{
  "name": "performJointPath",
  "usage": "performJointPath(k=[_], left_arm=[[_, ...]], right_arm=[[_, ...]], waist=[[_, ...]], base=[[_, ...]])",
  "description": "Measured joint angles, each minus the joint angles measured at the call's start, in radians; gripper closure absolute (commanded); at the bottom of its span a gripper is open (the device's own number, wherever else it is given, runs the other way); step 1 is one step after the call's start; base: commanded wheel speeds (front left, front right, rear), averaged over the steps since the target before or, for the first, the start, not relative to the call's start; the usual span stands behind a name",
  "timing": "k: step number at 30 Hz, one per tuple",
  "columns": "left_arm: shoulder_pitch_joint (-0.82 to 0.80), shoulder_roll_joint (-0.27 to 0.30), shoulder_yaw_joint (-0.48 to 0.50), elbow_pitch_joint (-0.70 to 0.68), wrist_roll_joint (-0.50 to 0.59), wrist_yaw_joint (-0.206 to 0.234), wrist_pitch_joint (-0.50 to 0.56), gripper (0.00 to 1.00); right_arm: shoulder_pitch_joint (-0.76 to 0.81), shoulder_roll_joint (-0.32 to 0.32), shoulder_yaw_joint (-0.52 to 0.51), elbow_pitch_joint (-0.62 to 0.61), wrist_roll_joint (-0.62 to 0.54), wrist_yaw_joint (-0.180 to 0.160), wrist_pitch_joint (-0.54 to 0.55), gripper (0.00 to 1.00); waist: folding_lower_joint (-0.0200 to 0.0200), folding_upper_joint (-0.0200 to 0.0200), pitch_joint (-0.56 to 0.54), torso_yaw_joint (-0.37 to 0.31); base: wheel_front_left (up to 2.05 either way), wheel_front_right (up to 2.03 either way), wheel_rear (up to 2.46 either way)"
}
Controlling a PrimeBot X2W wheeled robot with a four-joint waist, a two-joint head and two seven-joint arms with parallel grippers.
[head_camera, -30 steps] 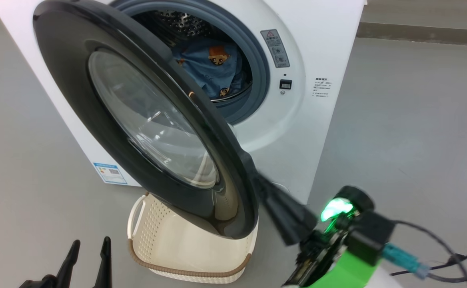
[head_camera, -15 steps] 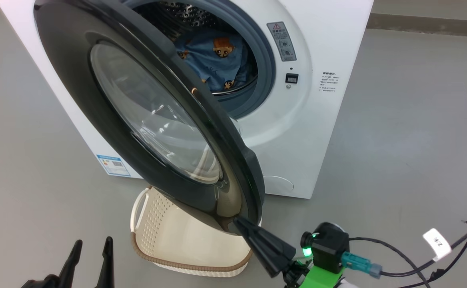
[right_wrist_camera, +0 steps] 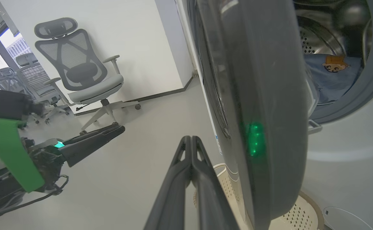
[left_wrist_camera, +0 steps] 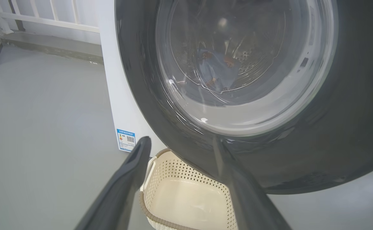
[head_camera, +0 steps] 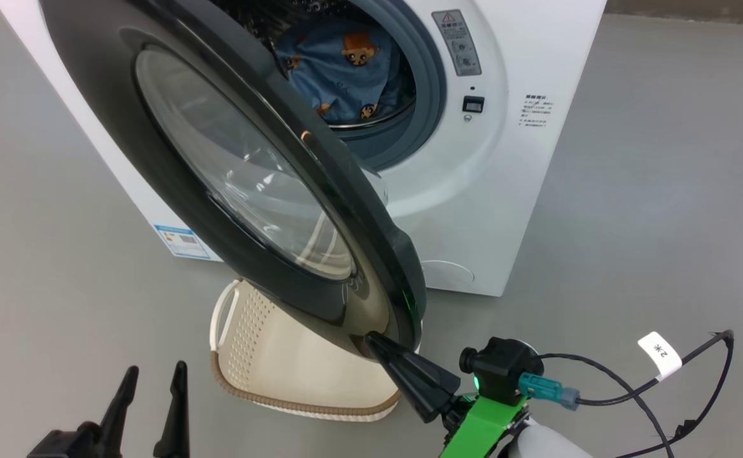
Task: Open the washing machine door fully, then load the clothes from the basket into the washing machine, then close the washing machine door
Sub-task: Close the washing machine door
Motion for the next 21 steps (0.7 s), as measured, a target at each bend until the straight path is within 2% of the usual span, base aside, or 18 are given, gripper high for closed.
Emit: performJointPath(k=[21], left_arm=[[-0.042,-0.015,-0.005,0.000,-0.001,0.000,0.000,0.00]], right_arm=[[-0.038,0.007,-0.072,0.031,-0.001,0.000,0.000,1.00]], waist=[[0.0000,0.0000,0.065,-0.006]], base=[[0.00,0.00,0.00]])
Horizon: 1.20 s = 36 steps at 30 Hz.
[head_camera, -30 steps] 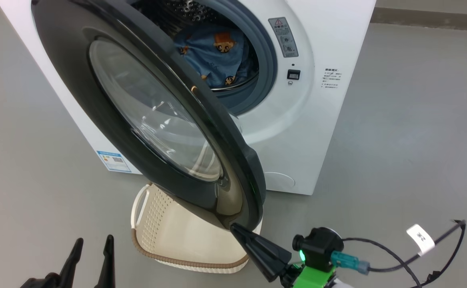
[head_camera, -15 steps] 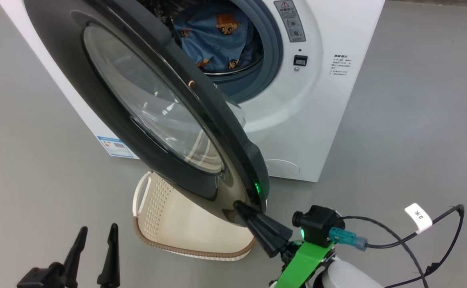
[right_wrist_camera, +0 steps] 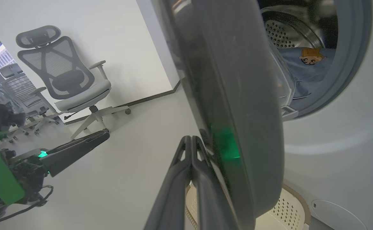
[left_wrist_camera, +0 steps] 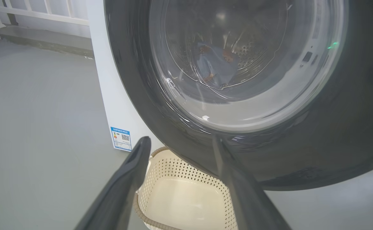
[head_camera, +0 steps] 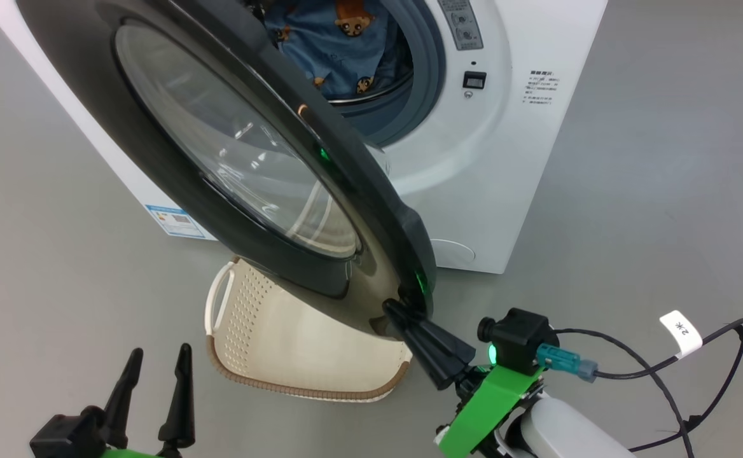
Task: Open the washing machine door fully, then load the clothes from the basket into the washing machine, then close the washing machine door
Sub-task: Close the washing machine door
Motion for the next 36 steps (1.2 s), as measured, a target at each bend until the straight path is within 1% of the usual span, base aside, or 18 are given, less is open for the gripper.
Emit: performJointPath(k=[6,18,36], left_arm=[[-0.007,0.000,-0.006,-0.001,0.000,0.000,0.000,0.00],[-0.044,-0.001,-0.026,-0.009,-0.006,0.000,0.000,0.00],[-0.136,-0.007,-0.064,-0.026,-0.006,0.000,0.000,0.00]], right_arm=[[-0.024,0.007,-0.051,0.010,-0.007,0.000,0.000,1.00],[-0.107,-0.006,-0.152,0.034,-0.031,0.000,0.000,1.00],[-0.270,-0.013,-0.253,0.103,-0.059,0.000,0.000,1.00]], waist=[[0.0000,0.0000,0.017,-0.008],[0.0000,0.0000,0.065,-0.011],[0.0000,0.0000,0.148,0.003]], base=[[0.00,0.00,0.00],[0.00,0.00,0.00],[0.00,0.00,0.00]])
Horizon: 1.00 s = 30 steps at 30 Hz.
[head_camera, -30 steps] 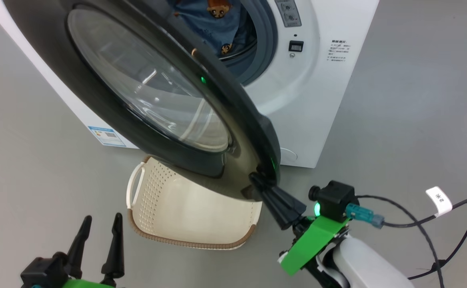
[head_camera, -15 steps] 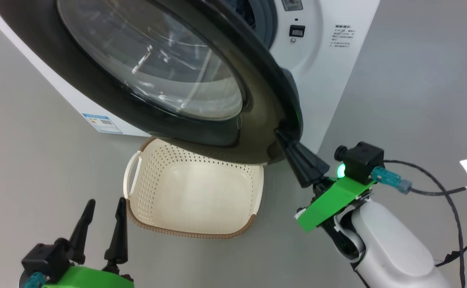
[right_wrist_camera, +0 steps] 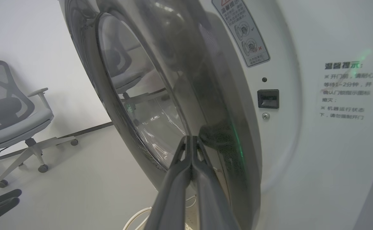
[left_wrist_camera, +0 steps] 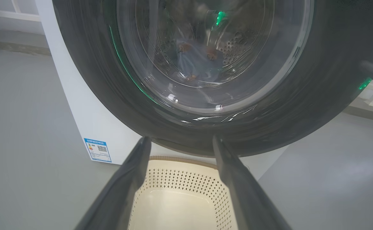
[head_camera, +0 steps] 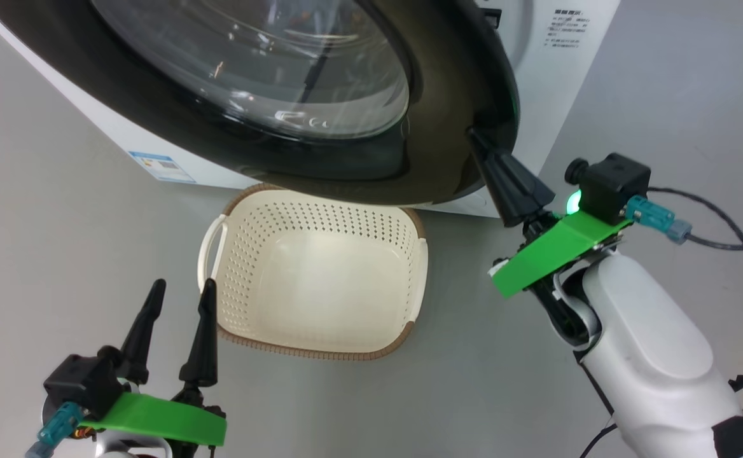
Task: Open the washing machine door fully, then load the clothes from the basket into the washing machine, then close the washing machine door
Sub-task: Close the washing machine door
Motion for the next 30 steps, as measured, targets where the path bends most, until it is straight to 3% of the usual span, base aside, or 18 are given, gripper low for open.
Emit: performJointPath(k=[15,30], left_arm=[[-0.072,-0.007,-0.031,-0.021,0.000,0.000,0.000,0.00],[-0.110,-0.009,-0.038,-0.024,0.000,0.000,0.000,0.00]], right_arm=[[-0.143,-0.006,-0.104,0.049,-0.023,0.000,0.000,1.00],[-0.171,0.010,-0.143,0.058,-0.066,0.004,0.000,1.00]], waist=[[0.0000,0.0000,0.097,0.035],[0.0000,0.0000,0.131,0.048]], base=[[0.00,0.00,0.00],[0.00,0.00,0.00]])
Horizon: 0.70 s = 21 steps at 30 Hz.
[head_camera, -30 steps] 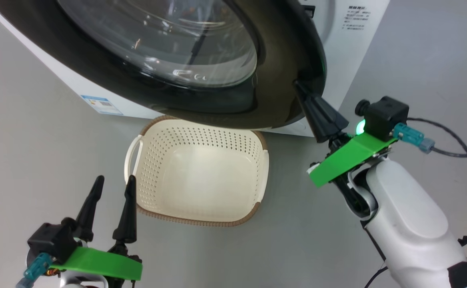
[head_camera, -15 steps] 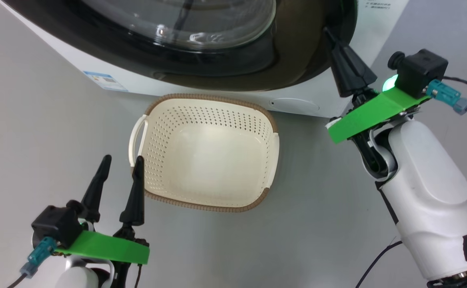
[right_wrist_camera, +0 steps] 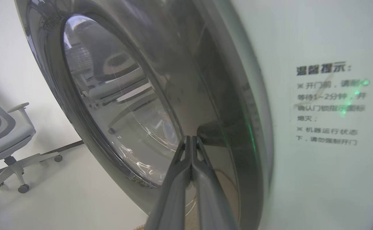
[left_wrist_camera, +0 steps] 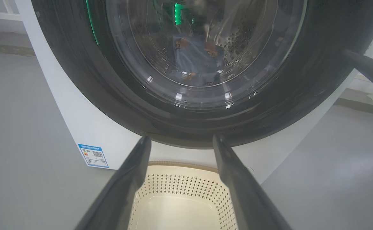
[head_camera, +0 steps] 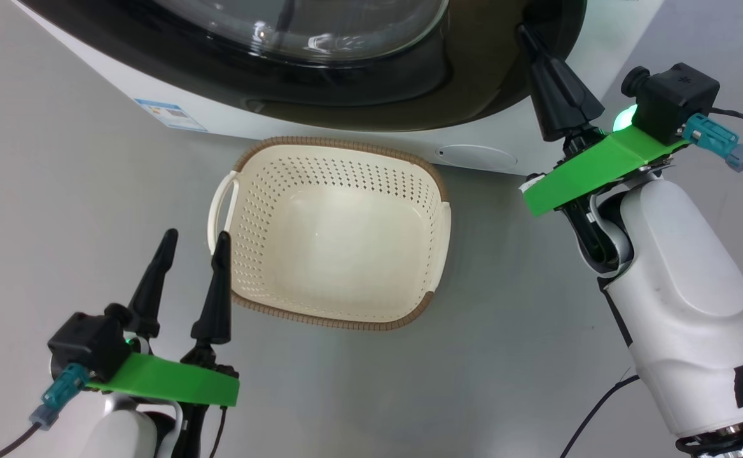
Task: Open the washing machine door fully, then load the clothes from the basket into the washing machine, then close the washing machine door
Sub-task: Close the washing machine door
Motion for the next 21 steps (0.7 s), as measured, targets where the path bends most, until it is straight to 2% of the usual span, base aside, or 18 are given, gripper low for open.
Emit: performJointPath(k=[5,6,7,9,10,11,12,21], left_arm=[[0.000,0.000,0.004,0.006,0.000,0.000,0.000,0.00],[0.001,0.000,0.005,0.008,0.000,0.000,0.000,0.00],[0.001,0.000,0.007,0.011,0.000,0.000,0.000,0.00],[0.005,0.001,0.010,0.017,0.002,0.000,0.000,0.00],[0.005,0.001,0.011,0.019,0.002,0.000,0.000,0.00],[0.005,0.001,0.013,0.021,0.002,0.000,0.000,0.00],[0.005,0.001,0.015,0.024,0.002,0.000,0.000,0.00],[0.051,0.005,0.047,0.066,0.001,0.000,0.000,0.00]], right_arm=[[0.003,-0.005,0.020,-0.002,0.000,-0.001,0.000,0.98],[0.006,-0.006,0.023,-0.004,0.000,-0.001,0.000,0.87],[0.012,-0.006,0.025,-0.009,0.001,-0.001,0.000,0.70],[0.027,-0.007,0.033,-0.013,0.002,-0.002,0.000,0.55],[0.038,-0.008,0.037,-0.017,0.002,-0.002,0.000,0.39],[0.050,-0.008,0.042,-0.019,0.006,-0.002,0.000,0.11],[0.063,-0.008,0.047,-0.020,0.009,-0.002,0.000,0.00],[0.189,-0.003,0.062,-0.025,0.019,-0.002,0.000,0.00]], waist=[[0.0000,0.0000,-0.014,-0.008],[0.0000,0.0000,-0.018,-0.011],[0.0000,-0.0001,-0.023,-0.013],[0.0000,0.0000,-0.033,-0.018],[0.0000,0.0000,-0.038,-0.021],[0.0000,0.0000,-0.043,-0.024],[0.0000,0.0000,-0.049,-0.027],[0.0000,0.0000,-0.116,-0.056]], base=[[0.00,0.00,0.00],[0.00,0.00,0.00],[0.00,0.00,0.00],[0.00,0.00,0.00],[0.00,0.00,0.00],[0.00,0.00,0.00],[0.00,0.00,0.00],[0.00,0.00,0.00]])
